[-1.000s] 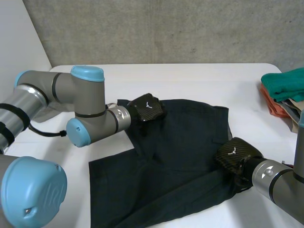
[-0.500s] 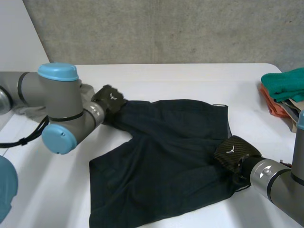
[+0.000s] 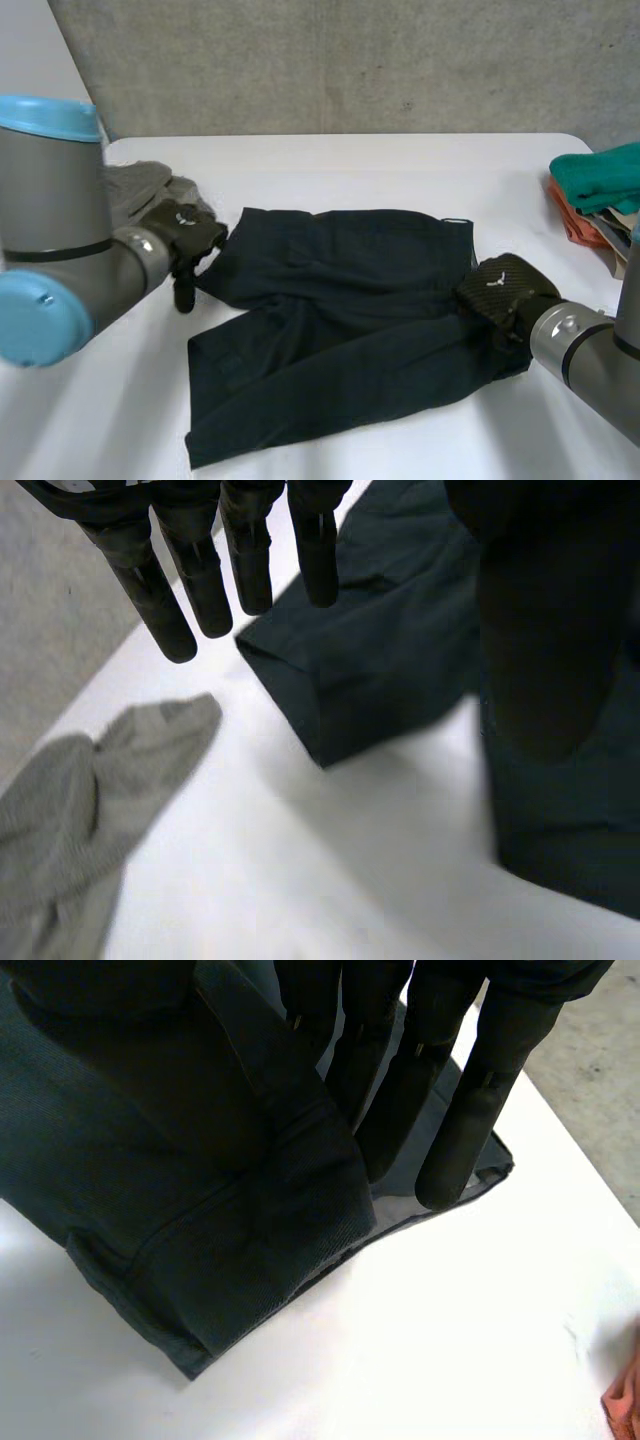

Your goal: Fold the laundry.

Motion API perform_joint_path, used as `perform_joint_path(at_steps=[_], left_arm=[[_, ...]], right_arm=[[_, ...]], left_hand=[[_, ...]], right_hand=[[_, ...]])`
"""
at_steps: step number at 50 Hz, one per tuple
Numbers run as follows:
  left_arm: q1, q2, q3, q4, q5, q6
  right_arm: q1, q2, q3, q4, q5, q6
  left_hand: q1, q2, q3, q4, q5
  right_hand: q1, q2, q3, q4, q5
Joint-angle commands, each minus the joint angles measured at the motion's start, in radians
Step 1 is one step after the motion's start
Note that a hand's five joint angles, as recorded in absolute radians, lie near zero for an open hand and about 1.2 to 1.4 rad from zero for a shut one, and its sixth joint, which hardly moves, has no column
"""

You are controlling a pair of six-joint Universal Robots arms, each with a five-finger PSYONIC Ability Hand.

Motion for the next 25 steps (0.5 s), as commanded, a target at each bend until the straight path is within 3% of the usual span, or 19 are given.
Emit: perform_joint_path(at_steps=[1,7,15,17,22,25], left_arm=[[-0.003,0.217,-0.28,-0.056,0.02,-0.129],[-0.044,0.315,-0.484,-0.062,0.091,-0.2],[-0.081,0.209,-0.503,-0.016,0.099,-0.238],[-0.089,0.194,-0.494,-0.028,0.099,-0.261],[-0.125,0.182,-0.483,-0.055,0.088,-0.319],[-0.133,0.183,-0.488,-0.062,0.077,-0.318]], right_arm=[[-0.005,0.03,-0.028,0.002,0.0,0.057],[0.006,0.025,-0.022,-0.001,0.0,0.071],[0.01,-0.004,-0.005,-0.004,0.002,0.079],[0.007,-0.01,-0.002,-0.003,0.002,0.076],[-0.003,-0.041,0.013,0.016,0.005,0.071],[-0.006,-0.067,0.033,0.052,-0.001,0.058]], left_hand=[[-0.009,0.001,-0.002,0.006,0.012],[0.0,0.01,0.006,0.014,0.021],[0.158,0.168,0.165,0.173,0.179],[0.267,0.276,0.273,0.281,0.288],[1.037,1.047,1.044,1.052,1.059],[1.039,1.049,1.045,1.053,1.06]], right_hand=[[0.299,0.231,0.213,0.202,0.207],[0.299,0.231,0.213,0.202,0.207],[0.299,0.231,0.213,0.202,0.207],[0.299,0.231,0.213,0.202,0.207],[0.299,0.231,0.213,0.202,0.207],[0.299,0.231,0.213,0.202,0.207]])
